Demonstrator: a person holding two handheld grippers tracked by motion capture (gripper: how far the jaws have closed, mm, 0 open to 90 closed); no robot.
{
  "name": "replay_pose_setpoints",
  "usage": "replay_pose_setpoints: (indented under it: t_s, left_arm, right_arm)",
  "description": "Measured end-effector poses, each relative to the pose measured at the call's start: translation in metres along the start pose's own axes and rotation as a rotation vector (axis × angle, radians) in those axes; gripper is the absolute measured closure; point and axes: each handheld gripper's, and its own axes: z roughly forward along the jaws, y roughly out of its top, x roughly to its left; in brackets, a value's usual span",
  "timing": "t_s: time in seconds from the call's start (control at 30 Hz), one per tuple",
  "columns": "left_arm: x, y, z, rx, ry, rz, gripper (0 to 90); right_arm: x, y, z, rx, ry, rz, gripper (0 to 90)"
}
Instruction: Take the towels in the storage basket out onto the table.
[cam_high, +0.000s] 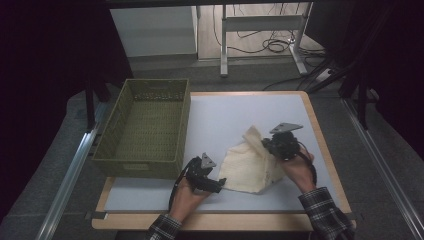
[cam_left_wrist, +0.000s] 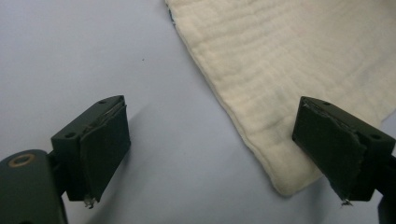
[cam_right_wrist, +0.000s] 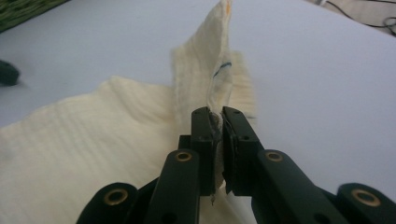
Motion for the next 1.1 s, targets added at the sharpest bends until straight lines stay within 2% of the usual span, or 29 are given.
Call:
replay_pose_setpoints:
  t_s: [0.1,0.17,0.23,0.27,0.3,0.33,0.47,0.57,0.63,0.73,0.87,1.0,1.1]
  left_arm:
    - [0.000,0.000,0.000,0.000,-0.002,-0.003,11.0]
    - [0.000,0.000,0.000,0.000,-0.003,-0.005,11.0]
    - [0.000,0.000,0.000,0.000,-0.003,-0.005,11.0]
    - [0.000,0.000,0.000,0.000,-0.003,-0.005,11.0]
    - [0.000,0.000,0.000,0.001,-0.003,-0.003,11.0]
    - [0.000,0.000,0.000,0.001,-0.004,-0.005,11.0]
    - [0.000,0.000,0.000,0.003,-0.007,-0.008,10.6]
    - [-0.001,0.003,0.001,0.019,-0.016,-0.025,7.6]
    - [-0.002,0.010,0.002,0.028,-0.014,-0.018,7.5]
    - [-0.001,0.022,0.000,-0.005,-0.013,-0.012,9.1]
    - [0.001,0.037,0.005,-0.017,-0.001,-0.003,9.5]
    - [0.003,0.044,0.019,0.014,0.025,0.013,9.5]
    - [0.006,0.044,0.031,0.053,0.046,0.019,9.4]
  right_arm:
    - [-0.015,-0.004,-0.011,-0.011,-0.023,0.028,83.6]
    - [-0.036,-0.014,-0.028,-0.018,-0.069,0.068,83.6]
    - [-0.041,-0.017,-0.032,-0.019,-0.077,0.082,83.6]
    - [-0.054,-0.026,-0.040,-0.018,-0.101,0.111,83.6]
    - [-0.059,-0.031,-0.043,-0.010,-0.111,0.121,83.6]
    - [-0.059,-0.031,-0.043,-0.010,-0.111,0.121,83.6]
    - [-0.077,-0.053,-0.049,0.011,-0.150,0.162,83.2]
    - [-0.086,-0.062,-0.054,0.019,-0.169,0.192,76.9]
    - [-0.089,-0.063,-0.058,0.014,-0.171,0.200,72.6]
    - [-0.090,-0.060,-0.066,-0.002,-0.159,0.207,68.6]
    - [-0.080,-0.056,-0.068,-0.021,-0.099,0.202,66.7]
    - [-0.068,-0.054,-0.056,-0.016,-0.027,0.196,63.5]
    - [-0.060,-0.053,-0.039,0.007,0.006,0.185,55.8]
